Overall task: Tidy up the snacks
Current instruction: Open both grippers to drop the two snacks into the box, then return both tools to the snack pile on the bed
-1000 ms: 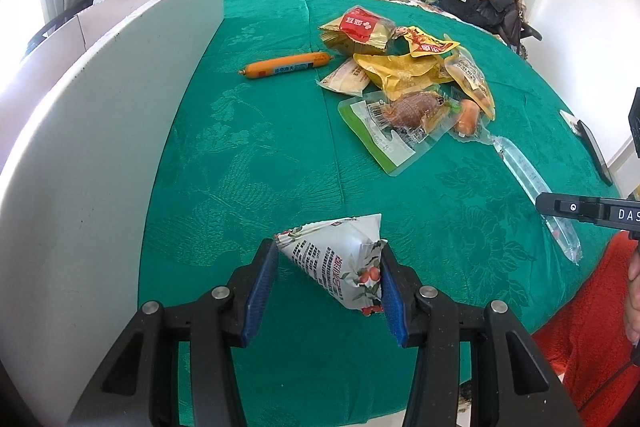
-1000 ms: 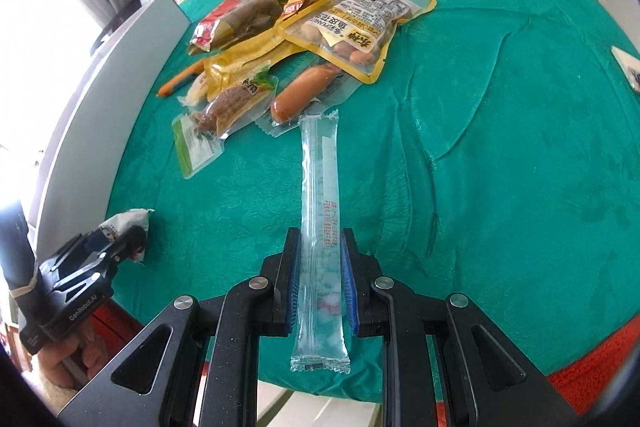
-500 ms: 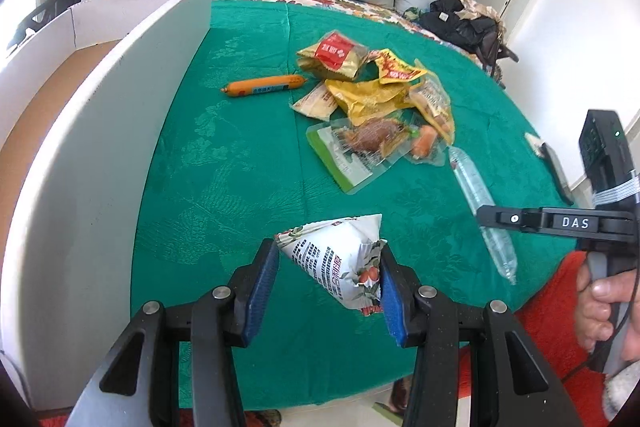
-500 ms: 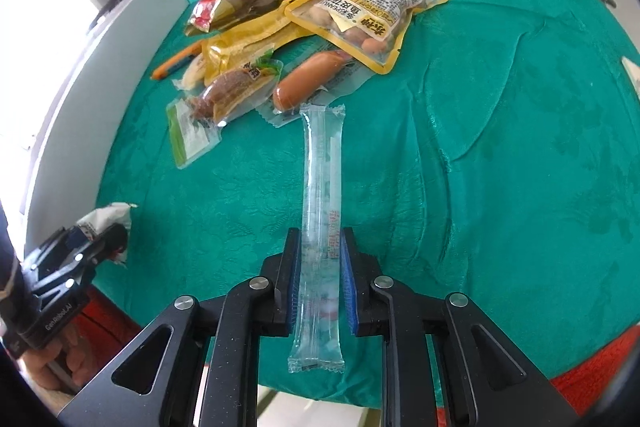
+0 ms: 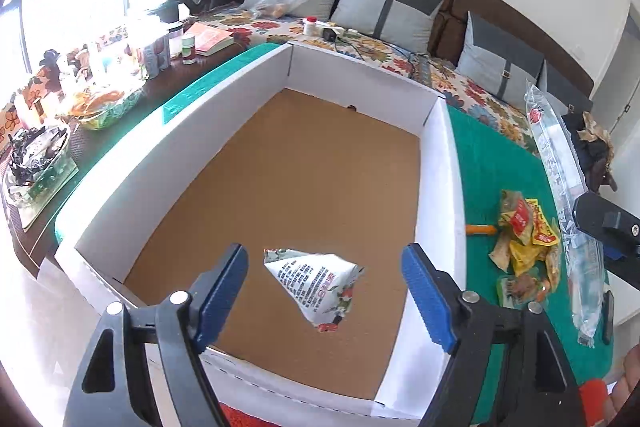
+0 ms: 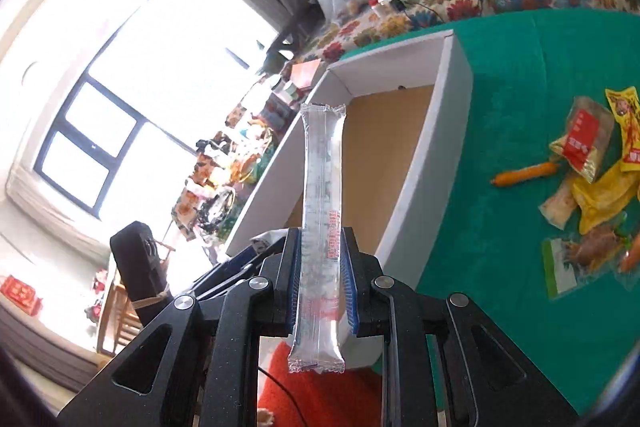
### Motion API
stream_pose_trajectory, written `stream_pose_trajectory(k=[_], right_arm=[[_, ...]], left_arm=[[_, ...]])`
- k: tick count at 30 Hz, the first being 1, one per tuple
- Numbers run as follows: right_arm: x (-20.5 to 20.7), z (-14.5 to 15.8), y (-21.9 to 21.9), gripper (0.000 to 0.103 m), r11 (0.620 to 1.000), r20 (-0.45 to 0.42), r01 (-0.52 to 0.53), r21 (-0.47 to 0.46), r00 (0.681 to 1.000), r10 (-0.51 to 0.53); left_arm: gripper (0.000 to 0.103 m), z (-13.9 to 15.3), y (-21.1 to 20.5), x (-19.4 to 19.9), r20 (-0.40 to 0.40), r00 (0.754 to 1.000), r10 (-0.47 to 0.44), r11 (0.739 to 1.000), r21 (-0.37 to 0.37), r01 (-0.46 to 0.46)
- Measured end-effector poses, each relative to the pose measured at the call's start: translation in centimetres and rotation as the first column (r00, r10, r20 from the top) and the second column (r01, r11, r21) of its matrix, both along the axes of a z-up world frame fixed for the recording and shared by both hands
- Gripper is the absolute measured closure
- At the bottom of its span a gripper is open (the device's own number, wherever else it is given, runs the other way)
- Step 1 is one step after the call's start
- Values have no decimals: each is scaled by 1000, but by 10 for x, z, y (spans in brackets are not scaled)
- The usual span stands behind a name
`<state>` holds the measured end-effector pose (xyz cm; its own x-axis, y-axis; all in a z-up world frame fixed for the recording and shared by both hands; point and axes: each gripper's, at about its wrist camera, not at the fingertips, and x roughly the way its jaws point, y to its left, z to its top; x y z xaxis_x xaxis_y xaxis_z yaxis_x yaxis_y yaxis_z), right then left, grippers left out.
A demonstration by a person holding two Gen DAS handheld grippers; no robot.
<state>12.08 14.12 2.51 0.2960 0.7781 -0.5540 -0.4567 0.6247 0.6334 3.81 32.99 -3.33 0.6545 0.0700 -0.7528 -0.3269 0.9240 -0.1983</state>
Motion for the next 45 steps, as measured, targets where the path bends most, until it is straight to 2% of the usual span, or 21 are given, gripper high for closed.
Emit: stream_pose_trajectory(k=[3, 5, 6, 7, 10, 12, 15, 17, 21, 24, 26, 30, 33, 34, 36, 38, 39, 41, 42, 44, 45], right_arm=[[-3, -3, 18, 61, 1000, 16, 2, -28, 1000, -1], [-11, -4, 6, 59, 1000, 38, 16, -16, 999, -15], [-19, -3, -9, 57, 1000, 53, 24, -19, 998, -23], [-22, -5, -20, 50, 999, 73, 39, -38, 997, -36], [-22, -25, -64, 41, 984, 138, 105, -144, 987, -85], [-31, -50, -97, 40, 950, 201, 158, -269, 974, -105], [-47, -100, -154, 40, 854, 264, 246, -458, 955, -134], [-58, -127, -197, 40, 803, 263, 305, -512, 946, -192], [-76, -144, -264, 40, 746, 281, 448, -492, 893, -351], [-78, -142, -281, 40, 719, 304, 484, -498, 875, -378], [-74, -139, -283, 40, 701, 332, 498, -511, 866, -373], [-65, -145, -282, 35, 687, 341, 501, -526, 864, -370], [-60, -164, -281, 35, 670, 316, 465, -579, 885, -341], [-58, -170, -281, 35, 662, 304, 451, -599, 893, -333], [-56, -177, -283, 35, 651, 284, 432, -624, 902, -327], [-55, -180, -289, 35, 649, 277, 433, -626, 901, -334], [-55, -180, -292, 32, 647, 277, 438, -624, 898, -340], [-54, -181, -298, 29, 638, 277, 448, -626, 893, -356], [-53, -181, -301, 28, 642, 273, 451, -620, 891, -363], [-52, -183, -306, 25, 655, 258, 456, -603, 888, -382], [-51, -184, -308, 23, 659, 250, 460, -595, 885, -392]], left_arm=[[19, -10, 13, -4, -30, 999, 41, 999, 24, -40], [19, -13, 15, -9, -25, 997, 67, 997, 50, -65], [19, -13, 14, -15, -12, 997, 81, 995, 64, -80], [19, -12, 12, -17, 9, 996, 91, 994, 66, -91], [19, -4, 1, -22, 102, 993, 51, 999, 11, -53], [19, 2, -15, -16, 145, 989, -1, 1000, 13, -1], [17, 1, -48, 5, 139, 983, -124, 990, 77, 114], [17, -8, -73, 21, 81, 977, -195, 972, 147, 182], [17, -29, -120, 40, -59, 961, -271, 918, 284, 276], [17, -36, -150, 39, -101, 948, -302, 867, 383, 318], [17, -38, -163, 36, -120, 943, -310, 848, 414, 332], [17, -37, -174, 29, -117, 947, -298, 860, 398, 320], [17, -38, -176, 28, -116, 954, -278, 857, 418, 301], [17, -36, -173, 28, -106, 957, -270, 869, 402, 290], [17, -27, -163, 23, -38, 975, -219, 903, 370, 217], [17, -9, -157, 10, 81, 988, -135, 924, 369, 96], [16, 1, -158, 2, 146, 983, -107, 929, 368, 46], [8, 20, -166, -10, 251, 964, -92, 936, 353, -3], [2, 27, -172, -15, 293, 951, -101, 941, 339, -4], [0, 38, -189, -20, 346, 927, -142, 948, 316, 28], [0, 40, -200, -20, 346, 922, -171, 948, 312, 58]])
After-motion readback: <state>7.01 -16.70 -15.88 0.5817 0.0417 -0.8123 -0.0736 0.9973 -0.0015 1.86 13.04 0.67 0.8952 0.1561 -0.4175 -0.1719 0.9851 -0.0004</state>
